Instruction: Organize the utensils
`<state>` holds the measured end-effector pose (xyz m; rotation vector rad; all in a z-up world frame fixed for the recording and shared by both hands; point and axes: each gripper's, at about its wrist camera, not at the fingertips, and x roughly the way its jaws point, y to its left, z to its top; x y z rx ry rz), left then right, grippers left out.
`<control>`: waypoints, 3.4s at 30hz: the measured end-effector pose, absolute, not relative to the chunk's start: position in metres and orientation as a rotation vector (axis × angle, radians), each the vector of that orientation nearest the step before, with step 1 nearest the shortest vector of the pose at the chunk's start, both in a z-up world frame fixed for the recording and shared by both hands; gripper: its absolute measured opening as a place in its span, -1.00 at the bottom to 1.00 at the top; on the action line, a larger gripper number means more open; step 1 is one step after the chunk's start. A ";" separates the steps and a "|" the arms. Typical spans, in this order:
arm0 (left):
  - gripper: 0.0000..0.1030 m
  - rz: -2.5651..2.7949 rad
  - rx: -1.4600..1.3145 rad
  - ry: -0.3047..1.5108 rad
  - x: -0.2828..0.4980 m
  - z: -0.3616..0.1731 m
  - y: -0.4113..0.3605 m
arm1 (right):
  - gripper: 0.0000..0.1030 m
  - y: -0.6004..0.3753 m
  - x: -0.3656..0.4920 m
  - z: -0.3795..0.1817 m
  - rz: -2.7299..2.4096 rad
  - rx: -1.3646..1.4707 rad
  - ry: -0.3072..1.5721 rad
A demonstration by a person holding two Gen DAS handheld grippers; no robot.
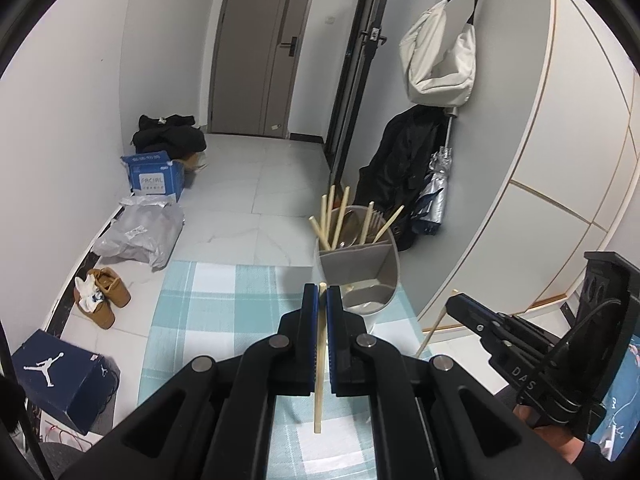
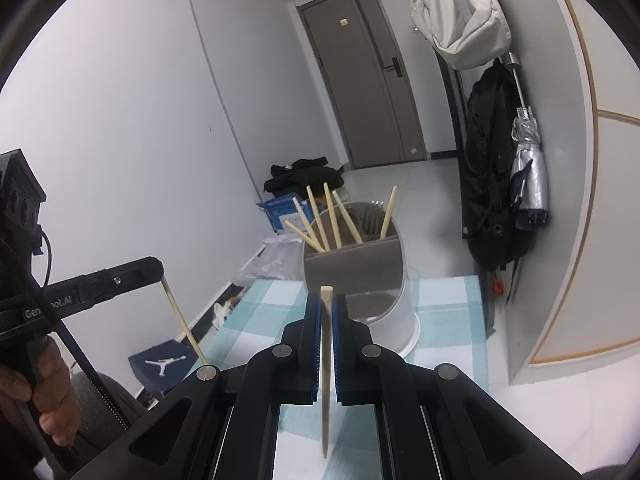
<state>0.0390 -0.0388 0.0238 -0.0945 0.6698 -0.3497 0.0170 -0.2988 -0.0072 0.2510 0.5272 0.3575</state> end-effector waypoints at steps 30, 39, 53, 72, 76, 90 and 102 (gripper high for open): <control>-0.99 -0.404 -0.238 0.534 0.134 0.099 -0.059 | -0.91 -0.347 0.123 0.105 0.362 0.247 0.395; -0.99 -0.374 -0.224 0.554 0.162 0.083 -0.063 | -0.91 -0.343 0.158 0.129 0.383 0.228 0.333; -0.99 -0.399 -0.169 0.633 0.172 0.059 -0.070 | -0.91 -0.307 0.188 0.100 0.459 0.135 0.379; -0.99 -0.432 -0.095 0.698 0.163 0.038 -0.080 | -0.99 -0.301 0.180 0.044 0.495 0.122 0.542; -0.99 -0.443 -0.099 0.716 0.166 0.035 -0.078 | -0.94 -0.308 0.179 0.046 0.497 0.147 0.540; -0.98 -0.499 -0.005 0.740 0.165 0.033 -0.091 | -0.90 -0.344 0.162 0.018 0.375 0.256 0.617; -0.97 -0.522 0.025 0.861 0.164 0.014 -0.093 | -0.80 -0.358 0.138 -0.003 0.349 0.293 0.652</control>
